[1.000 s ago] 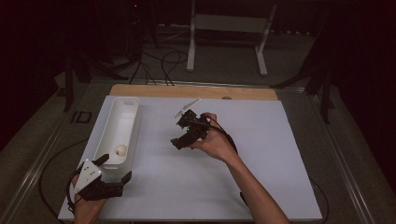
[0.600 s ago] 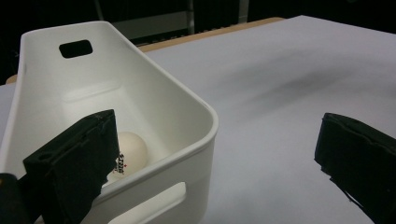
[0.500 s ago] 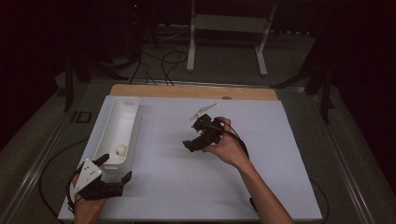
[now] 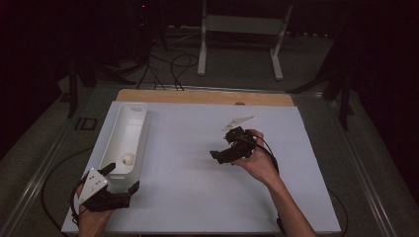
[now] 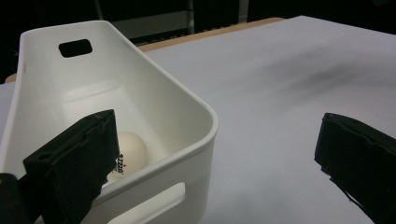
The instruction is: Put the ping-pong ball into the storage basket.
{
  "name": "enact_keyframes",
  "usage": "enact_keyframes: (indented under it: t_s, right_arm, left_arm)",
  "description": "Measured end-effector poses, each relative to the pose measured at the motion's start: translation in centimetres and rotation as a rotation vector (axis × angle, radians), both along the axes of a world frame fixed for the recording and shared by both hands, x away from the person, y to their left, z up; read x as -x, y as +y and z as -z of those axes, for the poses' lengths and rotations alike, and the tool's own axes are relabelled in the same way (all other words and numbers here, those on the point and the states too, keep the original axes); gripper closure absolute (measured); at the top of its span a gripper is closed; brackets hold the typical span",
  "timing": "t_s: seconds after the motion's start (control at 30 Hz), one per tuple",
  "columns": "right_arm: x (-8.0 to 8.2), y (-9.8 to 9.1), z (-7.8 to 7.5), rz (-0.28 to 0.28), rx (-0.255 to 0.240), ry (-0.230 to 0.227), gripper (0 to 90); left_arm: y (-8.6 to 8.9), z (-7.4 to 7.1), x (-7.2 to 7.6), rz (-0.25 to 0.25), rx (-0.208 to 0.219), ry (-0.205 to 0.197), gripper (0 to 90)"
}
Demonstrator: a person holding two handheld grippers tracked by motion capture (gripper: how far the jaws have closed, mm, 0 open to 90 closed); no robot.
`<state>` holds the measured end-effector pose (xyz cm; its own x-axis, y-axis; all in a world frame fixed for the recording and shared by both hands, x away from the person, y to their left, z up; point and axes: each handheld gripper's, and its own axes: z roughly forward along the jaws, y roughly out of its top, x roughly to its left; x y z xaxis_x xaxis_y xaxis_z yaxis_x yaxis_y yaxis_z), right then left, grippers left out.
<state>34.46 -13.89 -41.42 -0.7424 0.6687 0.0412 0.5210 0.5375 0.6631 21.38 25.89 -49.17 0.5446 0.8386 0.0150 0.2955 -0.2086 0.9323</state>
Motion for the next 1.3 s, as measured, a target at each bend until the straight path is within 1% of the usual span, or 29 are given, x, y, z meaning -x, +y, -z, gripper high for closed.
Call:
enact_keyframes:
  t_s: [0.03, 0.07, 0.1, 0.13, 0.17, 0.2, 0.23, 0.3, 0.4, 0.43, 0.47, 0.5, 0.53, 0.57, 0.6, 0.63, 0.67, 0.7, 0.8, 0.83, 0.87, 0.97, 1.0, 1.03, 1.1, 1.17, 1.2, 1.23, 1.3]
  right_arm:
    - [0.3, -0.7, 0.2, 0.013, -0.01, 0.0, 11.5]
    - [0.3, -0.7, 0.2, 0.013, -0.01, 0.0, 11.5]
    - [0.6, -1.7, 0.4, 0.026, -0.02, -0.008, 11.5]
    - [0.6, -1.7, 0.4, 0.026, -0.02, -0.008, 11.5]
    - [1.0, -2.7, 0.7, 0.044, -0.033, -0.02, 11.5]
    - [1.0, -2.7, 0.7, 0.044, -0.033, -0.02, 11.5]
    - [1.4, -3.7, 1.0, 0.064, -0.05, -0.031, 11.6]
    - [1.9, -4.6, 1.3, 0.083, -0.069, -0.041, 11.6]
    - [2.1, -5.1, 1.5, 0.091, -0.079, -0.046, 11.6]
    - [2.3, -5.6, 1.6, 0.101, -0.084, -0.055, 11.6]
    - [3.0, -6.6, 1.9, 0.124, -0.09, -0.081, 11.6]
    - [3.0, -6.6, 1.9, 0.124, -0.09, -0.081, 11.6]
    - [3.5, -7.0, 1.9, 0.131, -0.09, -0.108, 11.6]
    - [3.5, -7.0, 1.9, 0.131, -0.09, -0.108, 11.6]
    - [4.1, -7.4, 1.8, 0.133, -0.094, -0.137, 11.6]
    - [4.1, -7.4, 1.8, 0.133, -0.094, -0.137, 11.6]
    - [4.6, -8.0, 1.8, 0.138, -0.123, -0.154, 11.6]
    - [4.6, -8.0, 1.8, 0.138, -0.123, -0.154, 11.6]
    - [5.4, -9.4, 2.7, 0.163, -0.137, -0.163, 11.5]
    - [5.4, -9.4, 2.7, 0.163, -0.137, -0.163, 11.5]
    - [5.8, -10.0, 3.0, 0.175, -0.16, -0.174, 11.5]
    - [6.0, -10.3, 3.2, 0.179, -0.179, -0.179, 11.4]
    - [6.5, -11.1, 4.0, 0.189, -0.194, -0.179, 10.0]
    - [6.7, -11.2, 4.1, 0.19, -0.197, -0.186, 10.0]
    - [7.1, -11.8, 4.5, 0.194, -0.246, -0.199, 10.0]
    - [7.2, -12.0, 4.7, 0.2, -0.258, -0.2, 10.0]
    - [7.4, -12.5, 5.1, 0.217, -0.251, -0.21, 9.7]
    - [7.5, -12.8, 5.3, 0.22, -0.258, -0.227, 9.7]
    - [7.8, -13.3, 5.5, 0.235, -0.286, -0.241, 9.7]
  left_arm:
    - [0.0, 0.0, 0.0, 0.0, 0.001, 0.0, 0.3]
    - [0.0, 0.0, 0.0, 0.0, 0.001, 0.0, 0.3]
    - [0.0, 0.0, 0.0, 0.0, 0.002, 0.0, 0.3]
    - [0.0, 0.0, 0.0, 0.0, 0.002, 0.0, 0.3]
    - [0.0, 0.0, 0.0, 0.0, 0.002, 0.0, 0.3]
    - [0.0, 0.0, 0.0, 0.001, 0.003, 0.0, 0.3]
    - [0.0, 0.0, 0.0, 0.0, 0.003, 0.002, 0.3]
    - [0.0, 0.0, -0.1, 0.0, 0.003, 0.002, 0.3]
    - [0.0, 0.0, -0.1, 0.001, 0.003, 0.003, 0.3]
    - [0.0, 0.0, -0.1, 0.0, 0.004, 0.003, 0.3]
    - [0.0, 0.0, -0.1, 0.0, 0.005, 0.004, 0.3]
    - [0.0, 0.0, -0.1, 0.0, 0.005, 0.004, 0.3]
    - [0.0, 0.0, -0.1, 0.0, 0.008, 0.006, 0.3]
    - [0.0, 0.0, -0.1, 0.0, 0.008, 0.006, 0.3]
    - [0.0, -0.1, -0.1, -0.001, 0.011, 0.009, 0.3]
    - [0.0, -0.1, -0.1, -0.001, 0.011, 0.009, 0.3]
    - [0.0, -0.1, -0.2, 0.0, 0.013, 0.011, 0.3]
    - [0.0, -0.1, -0.2, 0.0, 0.013, 0.011, 0.3]
    - [0.0, -0.1, -0.3, -0.002, 0.02, 0.015, 0.3]
    - [0.0, -0.1, -0.3, -0.002, 0.02, 0.015, 0.3]
    - [0.0, -0.1, -0.3, -0.003, 0.024, 0.016, 0.3]
    - [0.0, -0.1, -0.3, -0.005, 0.026, 0.018, 0.3]
    - [0.1, -0.1, -0.4, -0.008, 0.026, 0.019, 0.3]
    - [0.1, -0.1, -0.4, -0.009, 0.026, 0.02, 0.3]
    - [0.1, -0.2, -0.4, -0.013, 0.028, 0.02, 0.3]
    - [0.1, -0.2, -0.4, -0.013, 0.028, 0.02, 0.3]
    - [0.2, -0.2, -0.3, -0.019, 0.029, 0.018, 0.3]
    - [0.2, -0.2, -0.3, -0.019, 0.032, 0.018, 0.3]
    - [0.2, -0.3, -0.4, -0.022, 0.037, 0.016, 0.3]
